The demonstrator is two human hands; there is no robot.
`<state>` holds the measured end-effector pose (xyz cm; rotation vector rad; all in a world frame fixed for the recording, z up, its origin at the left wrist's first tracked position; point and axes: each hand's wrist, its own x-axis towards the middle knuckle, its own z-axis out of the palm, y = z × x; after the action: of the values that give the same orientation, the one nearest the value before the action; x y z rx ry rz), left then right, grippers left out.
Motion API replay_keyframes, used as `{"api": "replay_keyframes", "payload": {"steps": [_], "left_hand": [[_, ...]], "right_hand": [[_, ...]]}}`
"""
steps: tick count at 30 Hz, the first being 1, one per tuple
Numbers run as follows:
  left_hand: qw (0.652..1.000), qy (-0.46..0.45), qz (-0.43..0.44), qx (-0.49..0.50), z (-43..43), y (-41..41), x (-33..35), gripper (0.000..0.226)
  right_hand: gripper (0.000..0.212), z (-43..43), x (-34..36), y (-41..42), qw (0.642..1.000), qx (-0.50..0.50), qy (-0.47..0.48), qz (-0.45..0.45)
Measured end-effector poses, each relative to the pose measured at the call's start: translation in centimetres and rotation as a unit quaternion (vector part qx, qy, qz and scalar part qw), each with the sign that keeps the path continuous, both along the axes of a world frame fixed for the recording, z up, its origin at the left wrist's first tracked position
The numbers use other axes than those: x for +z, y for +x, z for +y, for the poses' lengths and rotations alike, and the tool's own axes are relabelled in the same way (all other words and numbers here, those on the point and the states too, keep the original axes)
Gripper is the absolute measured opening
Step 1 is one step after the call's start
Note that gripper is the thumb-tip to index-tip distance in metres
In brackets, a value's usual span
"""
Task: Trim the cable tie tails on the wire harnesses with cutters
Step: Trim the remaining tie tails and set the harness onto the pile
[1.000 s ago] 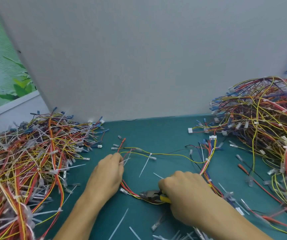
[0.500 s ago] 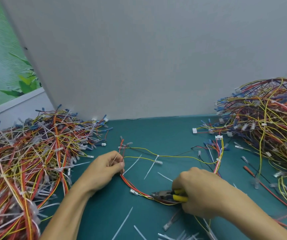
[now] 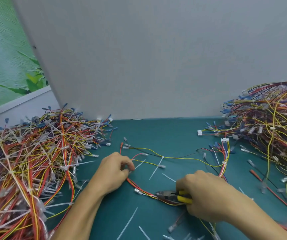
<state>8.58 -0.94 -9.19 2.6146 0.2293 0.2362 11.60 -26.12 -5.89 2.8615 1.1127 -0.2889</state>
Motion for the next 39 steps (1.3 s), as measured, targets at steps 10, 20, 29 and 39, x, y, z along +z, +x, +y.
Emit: {"api": "replay_keyframes", "payload": {"steps": [10,20,29,39], "left_hand": [[0.995,0.075,-0.058,-0.038,-2.0,0.2,-0.3,0.015],[0.993,0.103,0.001,0.048,-1.6,0.4,-0.2,0.015],[0.991,0.077,0.001,0.106,-2.0,0.3,-0.5,0.021],[0.874,-0.448,-0.112,0.15,-2.5,1.3,-1.5,0.023]], "right_hand": [[0.016,0.1,-0.2,-0.1,1.0,-0.005,-0.006,-0.003],[0.018,0.1,-0.3,-0.1,1.0,-0.002,-0.009,-0.007],[0.013,0.3,-0.2,-0.2,1.0,-0.002,0.002,0.0],[0.029,0.7,1.0,0.2,0.987,-0.078,0.116,0.074]]}}
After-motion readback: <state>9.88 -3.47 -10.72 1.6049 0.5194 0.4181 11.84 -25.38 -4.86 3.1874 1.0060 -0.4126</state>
